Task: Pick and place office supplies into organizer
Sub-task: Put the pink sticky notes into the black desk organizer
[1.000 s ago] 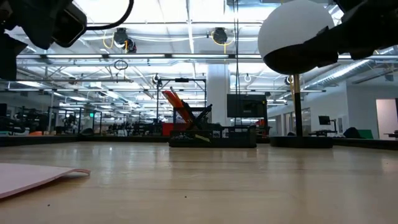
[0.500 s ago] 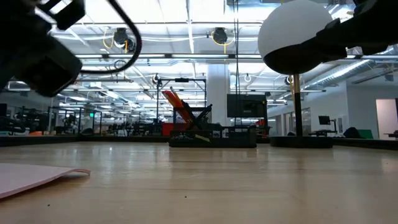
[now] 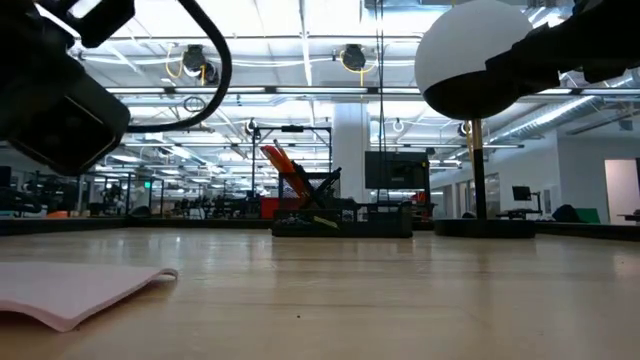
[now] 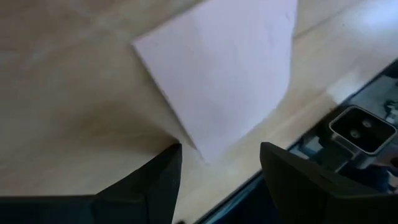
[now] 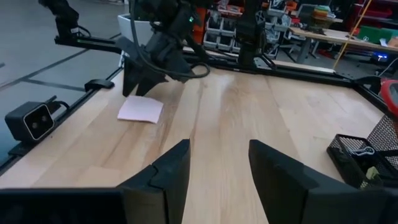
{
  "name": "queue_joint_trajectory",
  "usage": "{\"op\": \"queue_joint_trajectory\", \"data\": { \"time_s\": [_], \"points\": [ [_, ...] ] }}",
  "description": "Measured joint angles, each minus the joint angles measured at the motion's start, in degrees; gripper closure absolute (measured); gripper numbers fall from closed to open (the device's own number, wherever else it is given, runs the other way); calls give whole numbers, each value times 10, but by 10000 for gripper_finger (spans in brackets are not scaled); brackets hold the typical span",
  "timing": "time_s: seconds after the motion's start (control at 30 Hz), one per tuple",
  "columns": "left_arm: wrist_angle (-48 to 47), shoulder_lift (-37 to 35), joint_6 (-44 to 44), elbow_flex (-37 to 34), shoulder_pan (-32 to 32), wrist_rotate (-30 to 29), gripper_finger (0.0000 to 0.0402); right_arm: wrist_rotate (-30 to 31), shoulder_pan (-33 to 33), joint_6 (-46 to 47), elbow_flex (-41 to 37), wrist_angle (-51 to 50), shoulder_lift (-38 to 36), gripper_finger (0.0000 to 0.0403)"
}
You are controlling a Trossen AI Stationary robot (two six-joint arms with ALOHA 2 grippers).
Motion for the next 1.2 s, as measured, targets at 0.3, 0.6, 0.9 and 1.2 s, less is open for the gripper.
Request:
{"op": "queue_joint_trajectory", "data": {
  "time_s": [0.3,0.6,0.9,1.2],
  "points": [
    [-1,13,18,0,6,-38,212,0,0,6,0,-6,0,248],
    [-4,16,71,-1,34,-64,364,0,0,6,0,-4,0,248],
    [39,18,165,-3,70,-118,397,0,0,6,0,-4,0,248],
    [84,18,262,-3,114,-127,400,0,0,20,0,-4,0,248]
  ]
}}
